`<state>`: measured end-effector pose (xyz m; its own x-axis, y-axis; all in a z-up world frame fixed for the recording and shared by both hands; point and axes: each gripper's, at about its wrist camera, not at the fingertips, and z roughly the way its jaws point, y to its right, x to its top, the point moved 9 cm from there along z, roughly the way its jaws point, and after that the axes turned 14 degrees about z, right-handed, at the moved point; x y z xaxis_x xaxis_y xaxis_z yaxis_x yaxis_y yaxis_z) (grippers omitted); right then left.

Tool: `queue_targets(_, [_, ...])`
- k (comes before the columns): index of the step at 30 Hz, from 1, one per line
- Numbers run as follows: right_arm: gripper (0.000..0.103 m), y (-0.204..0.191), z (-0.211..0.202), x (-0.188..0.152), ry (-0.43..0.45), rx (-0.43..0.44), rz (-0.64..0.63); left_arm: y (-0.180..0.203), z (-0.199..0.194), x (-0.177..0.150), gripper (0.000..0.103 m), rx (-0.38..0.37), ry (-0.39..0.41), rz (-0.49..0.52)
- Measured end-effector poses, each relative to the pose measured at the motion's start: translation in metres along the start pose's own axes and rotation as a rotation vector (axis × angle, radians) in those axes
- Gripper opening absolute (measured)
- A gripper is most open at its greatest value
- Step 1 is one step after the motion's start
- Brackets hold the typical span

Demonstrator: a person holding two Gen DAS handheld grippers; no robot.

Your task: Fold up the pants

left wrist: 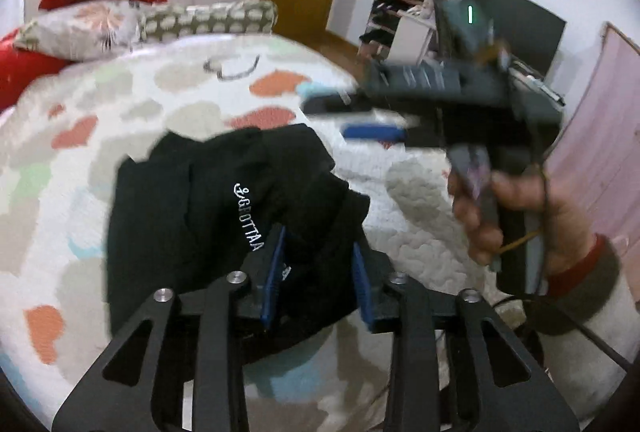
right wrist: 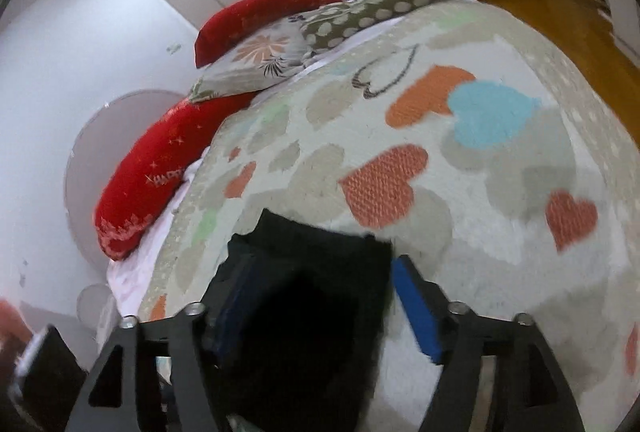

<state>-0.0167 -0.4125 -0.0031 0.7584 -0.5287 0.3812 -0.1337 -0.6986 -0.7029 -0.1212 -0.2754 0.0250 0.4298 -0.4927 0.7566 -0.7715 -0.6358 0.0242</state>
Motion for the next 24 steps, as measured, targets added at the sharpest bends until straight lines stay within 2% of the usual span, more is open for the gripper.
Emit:
queue_targets(1, [0.073, 0.001, 0.000, -0.006, -0.013, 0.027, 0.016, -0.007, -0.014, 0.002, 0.043, -0.014, 0.036, -0.009])
queue_targets(4, [0.074, -0.006, 0.007, -0.022, -0.077, 0.098, 0.047, -0.029, -0.040, 0.005, 0.075, 0.007, 0.119, -0.031])
queue_targets(6, [0.074, -0.009, 0.015, -0.033, -0.107, 0.123, 0.059, -0.043, -0.046, 0.001, 0.075, 0.038, 0.124, -0.033])
queue_targets(9, [0.075, -0.002, 0.027, -0.043, -0.115, 0.054, 0.057, -0.065, -0.047, -0.006, 0.075, 0.097, 0.099, -0.045])
queue_targets(12, [0.074, -0.009, 0.037, -0.052, -0.112, 0.032, -0.017, -0.083, -0.041, -0.018, 0.075, 0.107, 0.084, -0.106])
queue_targets(14, [0.039, -0.022, 0.045, -0.053, -0.096, 0.036, -0.080, -0.087, -0.033, -0.027, 0.075, 0.115, 0.061, -0.138])
queue_targets(16, [0.030, -0.033, 0.049, -0.052, -0.076, 0.003, -0.147, -0.087, -0.025, -0.033, 0.075, 0.115, 0.030, -0.161])
queue_targets(18, [0.027, -0.048, 0.042, -0.047, -0.038, -0.026, -0.238, -0.085, -0.020, -0.034, 0.075, 0.117, 0.005, -0.168])
queue_targets(20, [0.026, -0.054, 0.025, -0.038, -0.002, -0.041, -0.272, -0.080, -0.020, -0.026, 0.075, 0.118, 0.026, -0.153])
queue_targets(22, [0.026, -0.045, 0.013, -0.033, 0.020, -0.090, -0.279, -0.074, -0.018, -0.023, 0.075, 0.111, 0.040, -0.138])
queue_targets(24, [0.026, -0.023, 0.014, -0.034, -0.004, -0.129, -0.252, -0.069, -0.005, -0.028, 0.075, 0.096, 0.007, -0.132])
